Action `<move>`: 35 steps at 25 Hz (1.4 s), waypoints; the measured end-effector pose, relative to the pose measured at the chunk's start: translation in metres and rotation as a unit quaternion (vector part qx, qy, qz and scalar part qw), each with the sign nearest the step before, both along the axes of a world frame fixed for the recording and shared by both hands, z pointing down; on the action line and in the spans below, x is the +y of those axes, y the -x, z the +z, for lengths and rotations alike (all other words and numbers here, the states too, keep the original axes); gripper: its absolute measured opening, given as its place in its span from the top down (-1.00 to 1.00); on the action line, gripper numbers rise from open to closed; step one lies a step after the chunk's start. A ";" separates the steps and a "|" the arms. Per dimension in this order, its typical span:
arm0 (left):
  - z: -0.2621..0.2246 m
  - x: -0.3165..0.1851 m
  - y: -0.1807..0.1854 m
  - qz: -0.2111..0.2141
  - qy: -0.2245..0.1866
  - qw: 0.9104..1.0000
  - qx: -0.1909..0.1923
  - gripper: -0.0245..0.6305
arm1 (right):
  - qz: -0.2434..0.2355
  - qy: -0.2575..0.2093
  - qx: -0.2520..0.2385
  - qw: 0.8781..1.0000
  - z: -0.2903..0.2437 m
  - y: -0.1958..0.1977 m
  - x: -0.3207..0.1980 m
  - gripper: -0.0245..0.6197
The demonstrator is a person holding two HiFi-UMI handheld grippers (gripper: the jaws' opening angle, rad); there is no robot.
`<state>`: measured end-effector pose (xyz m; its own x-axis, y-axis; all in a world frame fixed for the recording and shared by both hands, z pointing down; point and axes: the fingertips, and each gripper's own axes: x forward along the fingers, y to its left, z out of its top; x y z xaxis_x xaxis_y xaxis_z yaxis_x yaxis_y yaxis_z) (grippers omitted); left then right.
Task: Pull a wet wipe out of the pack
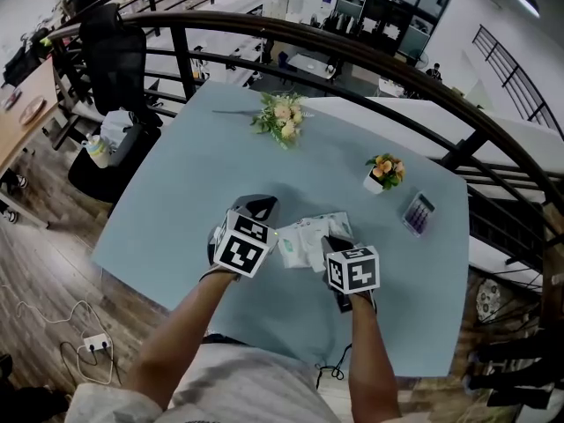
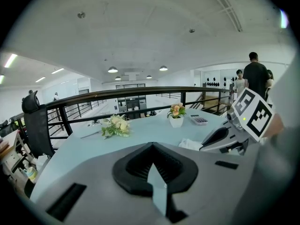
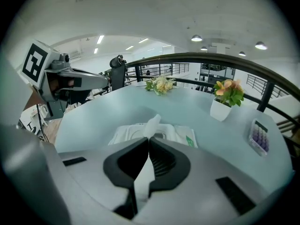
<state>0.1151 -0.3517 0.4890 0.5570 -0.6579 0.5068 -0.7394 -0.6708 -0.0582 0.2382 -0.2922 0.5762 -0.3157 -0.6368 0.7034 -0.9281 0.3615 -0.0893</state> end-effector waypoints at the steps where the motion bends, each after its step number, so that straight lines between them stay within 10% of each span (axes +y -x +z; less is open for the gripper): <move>1: -0.001 -0.001 -0.001 0.002 -0.001 1.000 0.001 0.95 | 0.002 -0.001 0.000 1.000 -0.001 -0.001 0.000 0.89; 35: -0.018 0.000 -0.011 0.054 -0.008 0.998 0.020 0.95 | 0.067 -0.052 0.017 0.996 -0.049 -0.010 -0.004 0.89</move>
